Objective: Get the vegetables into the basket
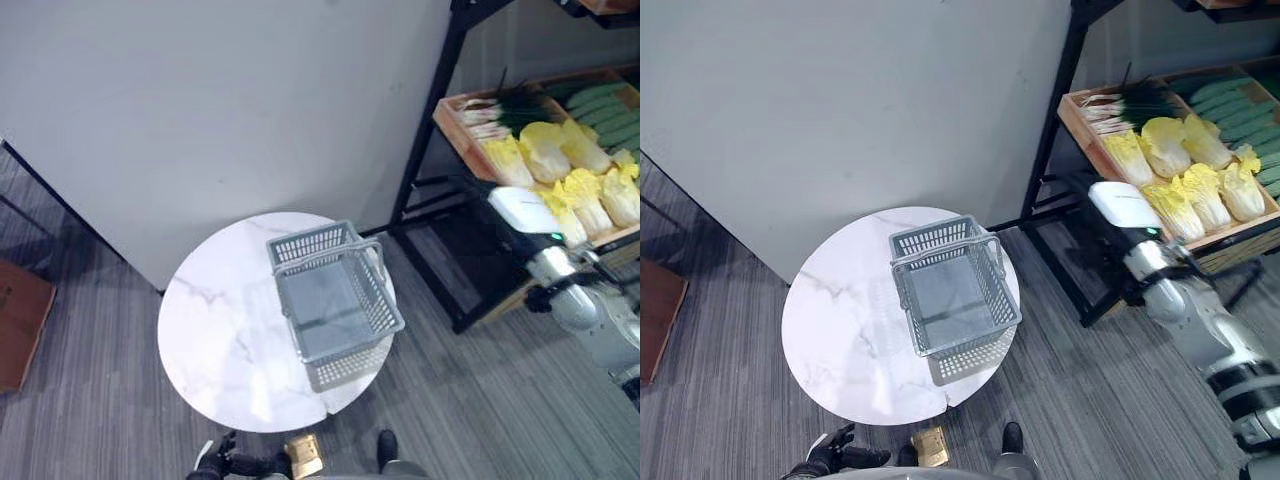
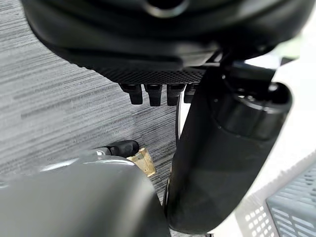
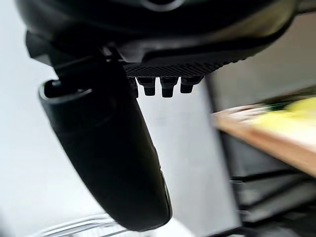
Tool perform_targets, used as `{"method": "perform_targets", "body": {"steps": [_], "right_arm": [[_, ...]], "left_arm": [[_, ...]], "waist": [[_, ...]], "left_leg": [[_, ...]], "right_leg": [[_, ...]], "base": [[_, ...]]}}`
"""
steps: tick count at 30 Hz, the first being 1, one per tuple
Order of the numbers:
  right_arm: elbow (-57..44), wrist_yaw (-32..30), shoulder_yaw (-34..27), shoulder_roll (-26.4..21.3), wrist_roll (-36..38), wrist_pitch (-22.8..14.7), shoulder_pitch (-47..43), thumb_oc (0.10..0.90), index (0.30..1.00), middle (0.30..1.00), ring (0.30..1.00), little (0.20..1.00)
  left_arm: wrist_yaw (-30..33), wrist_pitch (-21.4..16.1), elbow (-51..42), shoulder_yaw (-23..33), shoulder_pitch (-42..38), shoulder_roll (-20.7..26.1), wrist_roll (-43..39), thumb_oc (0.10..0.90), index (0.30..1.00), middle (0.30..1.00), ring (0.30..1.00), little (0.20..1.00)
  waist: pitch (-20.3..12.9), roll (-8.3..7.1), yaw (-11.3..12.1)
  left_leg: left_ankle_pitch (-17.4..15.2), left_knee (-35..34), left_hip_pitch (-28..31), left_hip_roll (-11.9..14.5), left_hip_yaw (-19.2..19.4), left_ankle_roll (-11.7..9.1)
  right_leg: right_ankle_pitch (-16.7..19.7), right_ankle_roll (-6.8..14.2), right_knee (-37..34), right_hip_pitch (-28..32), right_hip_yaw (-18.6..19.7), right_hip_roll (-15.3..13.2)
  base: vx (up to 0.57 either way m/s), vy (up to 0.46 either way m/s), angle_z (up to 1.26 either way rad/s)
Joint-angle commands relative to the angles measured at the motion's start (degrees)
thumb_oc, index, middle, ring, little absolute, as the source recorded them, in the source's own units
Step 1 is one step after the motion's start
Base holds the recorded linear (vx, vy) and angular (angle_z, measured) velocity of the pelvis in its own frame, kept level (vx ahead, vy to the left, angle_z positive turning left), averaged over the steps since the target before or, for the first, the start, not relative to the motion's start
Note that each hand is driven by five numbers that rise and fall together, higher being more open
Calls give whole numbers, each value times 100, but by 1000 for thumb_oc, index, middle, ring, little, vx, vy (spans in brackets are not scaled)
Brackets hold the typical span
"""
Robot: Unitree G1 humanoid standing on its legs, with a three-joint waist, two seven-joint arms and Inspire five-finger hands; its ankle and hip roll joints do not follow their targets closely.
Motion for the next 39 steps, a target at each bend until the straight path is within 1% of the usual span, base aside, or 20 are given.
{"method": "perform_targets", "body": {"steps": [1, 2, 3, 4, 5, 6, 8, 10, 11, 13, 20, 22, 26, 28, 29, 31, 32, 33, 34, 39], "right_arm": [[-232, -48, 70, -50, 119, -193, -1054, 900, 1000, 1000, 1000, 1000], [-192, 41, 406, 68, 153, -182, -1345, 900, 1000, 1000, 1000, 1000], [-108, 55, 606, 172, 169, -163, -1541, 900, 1000, 1000, 1000, 1000], [-88, 49, 637, 179, 170, -166, -1575, 900, 1000, 1000, 1000, 1000], [66, 86, 938, 334, 182, -122, -1914, 900, 1000, 1000, 1000, 1000], [86, 80, 967, 342, 183, -127, -1945, 900, 1000, 1000, 1000, 1000], [311, 58, 1233, 520, 174, -82, -2265, 900, 1000, 1000, 1000, 1000], [641, -27, 1465, 785, 185, 28, -2646, 900, 1000, 1000, 1000, 1000], [654, -33, 1480, 791, 186, 24, -2664, 900, 1000, 1000, 1000, 1000], [1081, -90, 1712, 988, 162, 118, -3062, 900, 1000, 1000, 1000, 1000], [1946, -204, 2030, 1296, 149, 285, -3620, 900, 1000, 1000, 1000, 1000], [2228, -222, 2185, 1324, 35, 321, -3767, 900, 1000, 1000, 1000, 1000], [2668, -259, 2283, 1405, 2, 373, -3918, 900, 1000, 1000, 1000, 1000], [2672, -261, 2285, 1407, 2, 371, -3921, 900, 1000, 1000, 1000, 1000], [2966, -229, 2356, 1518, 31, 396, -3931, 900, 1000, 1000, 1000, 1000], [2981, -211, 2384, 1518, 5, 402, -3925, 900, 1000, 1000, 1000, 1000], [3168, -229, 2401, 1586, 0, 405, -3884, 820, 887, 887, 887, 887], [3207, -251, 2413, 1606, -25, 405, -3895, 467, 393, 393, 393, 393], [3294, -269, 2426, 1629, -39, 404, -3902, 400, 300, 300, 300, 300], [3697, -312, 2494, 1835, -75, 437, -3943, 400, 300, 300, 300, 300]], "left_arm": [[26, 87, 406, -171, 5, 210, 278, 900, 1000, 1000, 1000, 1000], [48, 83, 396, -207, -9, 214, 242, 900, 1000, 1000, 1000, 1000], [63, 72, 370, -232, -12, 207, 213, 900, 1000, 1000, 1000, 1000], [63, 72, 369, -220, -11, 202, 212, 900, 1000, 1000, 1000, 1000], [92, 64, 344, -313, -12, 197, 188, 900, 1000, 1000, 1000, 1000], [92, 64, 343, -302, -13, 192, 188, 900, 1000, 1000, 1000, 1000], [111, 58, 330, -376, -35, 178, 151, 900, 1000, 1000, 1000, 1000], [176, 34, 272, -472, -89, 191, 50, 900, 1000, 1000, 1000, 1000], [176, 34, 272, -466, -91, 189, 49, 900, 1000, 1000, 1000, 1000], [225, 1, 227, -543, -167, 216, -26, 900, 1000, 1000, 1000, 1000], [323, -47, 204, -654, -298, 236, -237, 900, 1000, 1000, 1000, 1000], [348, -79, 144, -697, -310, 242, -298, 900, 1000, 1000, 1000, 1000], [357, -106, 93, -766, -360, 253, -347, 900, 1000, 1000, 1000, 1000], [357, -106, 95, -764, -361, 252, -348, 900, 1000, 1000, 1000, 1000], [373, -128, 90, -839, -411, 238, -378, 900, 1000, 1000, 1000, 1000], [378, -130, 77, -848, -407, 233, -389, 900, 1000, 1000, 1000, 1000], [379, -138, 81, -898, -404, 217, -377, 900, 1000, 1000, 1000, 1000], [392, -146, 75, -907, -409, 217, -381, 900, 1000, 1000, 1000, 1000], [402, -153, 71, -919, -418, 215, -386, 900, 1000, 1000, 1000, 1000], [421, -171, 53, -1020, -491, 213, -333, 900, 1000, 1000, 1000, 1000]], "waist": [[54, -383, 197], [98, -395, 257], [135, -390, 280], [136, -387, 267], [206, -392, 330], [206, -389, 318], [270, -383, 351], [361, -372, 427], [362, -371, 420], [464, -352, 493], [636, -318, 613], [672, -304, 647], [763, -267, 695], [763, -267, 692], [811, -249, 720], [812, -248, 723], [826, -234, 729], [835, -230, 729], [843, -226, 727], [878, -201, 747]], "left_leg": [[-10, 5, -26, 108, 58, -34], [15, 5, -65, 118, 19, -47], [32, 5, -99, 119, -5, -54], [33, 5, -100, 119, -6, -55], [62, 5, -174, 127, -50, -59], [63, 5, -177, 127, -51, -59], [85, 5, -243, 131, -84, -62], [116, 5, -327, 128, -142, -58], [117, 5, -329, 128, -143, -58], [167, 5, -431, 122, -200, -56], [251, 5, -637, 99, -336, -56], [264, 5, -686, 90, -370, -51], [304, 5, -778, 70, -415, -44], [305, 5, -780, 69, -417, -44], [324, 5, -840, 55, -448, -40], [323, 5, -838, 56, -448, -39], [316, 5, -845, 51, -460, -33], [319, 5, -848, 46, -461, -31], [319, 5, -851, 43, -459, -27], [329, 5, -879, 27, -446, -20]], "right_leg": [[139, 549, 1, 276, -9, -422], [138, 538, 1, 275, -43, -425], [140, 535, 1, 268, -68, -430], [140, 535, 1, 267, -69, -431], [138, 528, 4, 236, -94, -439], [138, 527, 4, 234, -96, -439], [136, 523, 10, 191, -120, -444], [137, 506, 18, 135, -142, -440], [137, 506, 19, 133, -142, -440], [138, 492, 29, 70, -170, -432], [136, 464, 72, -56, -234, -455], [143, 459, 71, -85, -246, -464], [143, 450, 99, -162, -281, -488], [143, 450, 100, -164, -282, -488], [143, 448, 121, -202, -296, -497], [140, 447, 128, -204, -298, -502], [138, 446, 133, -213, -296, -515], [138, 443, 137, -222, -292, -515], [140, 441, 142, -231, -285, -518], [160, 442, 125, -284, -262, -524]], "base": [[-18, -16, 8], [-28, -10, 13], [-28, -10, 14], [-47, -5, 20], [-32, -4, 16], [-54, -3, 14], [-31, -1, 11], [-28, 0, 13], [-49, -4, 13], [-47, 1, 9], [-31, 6, 10], [-11, 2, 4], [-26, 12, 6], [-18, 9, 11], [-23, 11, 5], [0, 7, 2], [-6, 16, 4], [-11, 20, 5], [0, 0, 0], [0, 0, 0]]}}
